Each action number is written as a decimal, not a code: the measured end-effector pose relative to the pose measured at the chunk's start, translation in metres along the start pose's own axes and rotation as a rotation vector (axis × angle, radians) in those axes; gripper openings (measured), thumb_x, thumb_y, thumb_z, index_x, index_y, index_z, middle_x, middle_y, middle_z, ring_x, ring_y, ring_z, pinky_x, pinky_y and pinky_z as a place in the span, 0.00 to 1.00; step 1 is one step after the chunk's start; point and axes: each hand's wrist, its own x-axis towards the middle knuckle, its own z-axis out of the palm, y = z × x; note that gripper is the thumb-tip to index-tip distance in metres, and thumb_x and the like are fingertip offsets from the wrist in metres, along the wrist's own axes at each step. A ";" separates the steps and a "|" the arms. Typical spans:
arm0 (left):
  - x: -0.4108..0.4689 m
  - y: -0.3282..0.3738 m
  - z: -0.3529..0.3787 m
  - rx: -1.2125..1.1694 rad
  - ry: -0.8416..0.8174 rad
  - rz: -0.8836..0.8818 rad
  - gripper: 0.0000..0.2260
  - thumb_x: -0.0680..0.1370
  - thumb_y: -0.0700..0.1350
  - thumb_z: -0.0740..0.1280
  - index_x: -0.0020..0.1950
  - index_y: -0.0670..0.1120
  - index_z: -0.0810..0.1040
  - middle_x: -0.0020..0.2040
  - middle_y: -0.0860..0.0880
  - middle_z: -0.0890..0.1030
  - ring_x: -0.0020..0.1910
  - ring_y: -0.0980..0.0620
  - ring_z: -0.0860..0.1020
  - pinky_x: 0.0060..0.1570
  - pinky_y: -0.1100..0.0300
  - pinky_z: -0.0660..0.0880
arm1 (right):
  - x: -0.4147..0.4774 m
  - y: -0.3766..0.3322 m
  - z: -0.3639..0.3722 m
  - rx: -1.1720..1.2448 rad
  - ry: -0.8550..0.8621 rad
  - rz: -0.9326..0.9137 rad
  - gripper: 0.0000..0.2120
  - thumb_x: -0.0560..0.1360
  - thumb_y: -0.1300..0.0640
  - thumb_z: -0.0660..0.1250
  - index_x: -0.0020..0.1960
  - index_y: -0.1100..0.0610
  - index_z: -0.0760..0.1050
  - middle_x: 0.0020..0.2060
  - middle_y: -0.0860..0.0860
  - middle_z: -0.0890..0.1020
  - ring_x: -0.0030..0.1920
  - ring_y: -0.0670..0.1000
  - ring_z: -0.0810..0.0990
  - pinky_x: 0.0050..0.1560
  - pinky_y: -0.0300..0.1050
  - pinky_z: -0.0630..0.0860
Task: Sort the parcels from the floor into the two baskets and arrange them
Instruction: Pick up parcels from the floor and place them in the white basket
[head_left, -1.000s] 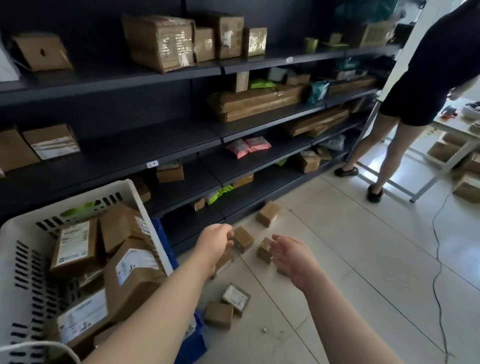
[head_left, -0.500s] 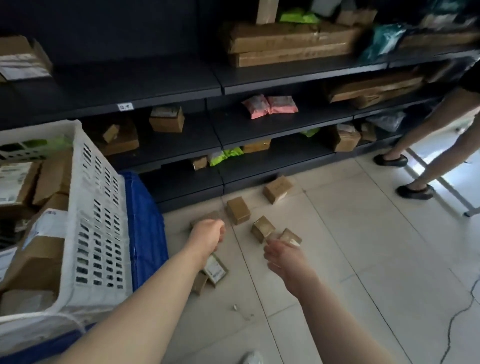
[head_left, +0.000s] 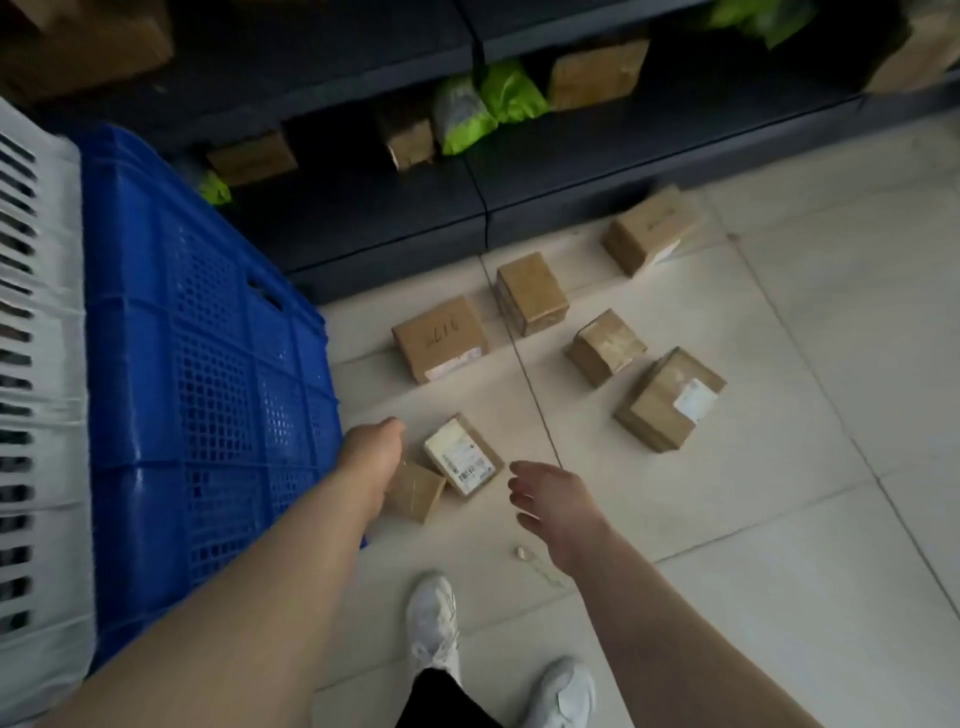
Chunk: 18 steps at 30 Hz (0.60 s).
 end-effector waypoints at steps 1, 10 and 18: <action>0.022 -0.010 0.006 0.019 0.011 -0.013 0.13 0.80 0.46 0.59 0.54 0.39 0.77 0.53 0.42 0.79 0.53 0.42 0.78 0.54 0.52 0.74 | 0.023 0.009 0.007 -0.003 0.003 0.015 0.05 0.79 0.60 0.63 0.49 0.58 0.78 0.41 0.54 0.76 0.44 0.53 0.72 0.47 0.45 0.69; 0.172 -0.086 0.037 0.377 0.172 -0.018 0.20 0.83 0.45 0.55 0.71 0.36 0.67 0.68 0.39 0.71 0.63 0.40 0.72 0.50 0.55 0.66 | 0.178 0.107 0.056 -0.016 -0.021 0.125 0.10 0.80 0.63 0.60 0.43 0.56 0.76 0.48 0.61 0.79 0.64 0.66 0.74 0.66 0.60 0.69; 0.253 -0.115 0.050 0.574 0.169 -0.010 0.20 0.84 0.46 0.52 0.74 0.39 0.64 0.71 0.40 0.68 0.67 0.40 0.69 0.52 0.55 0.65 | 0.254 0.157 0.085 -0.030 -0.138 0.112 0.13 0.80 0.65 0.59 0.41 0.50 0.70 0.39 0.46 0.72 0.38 0.43 0.71 0.56 0.48 0.68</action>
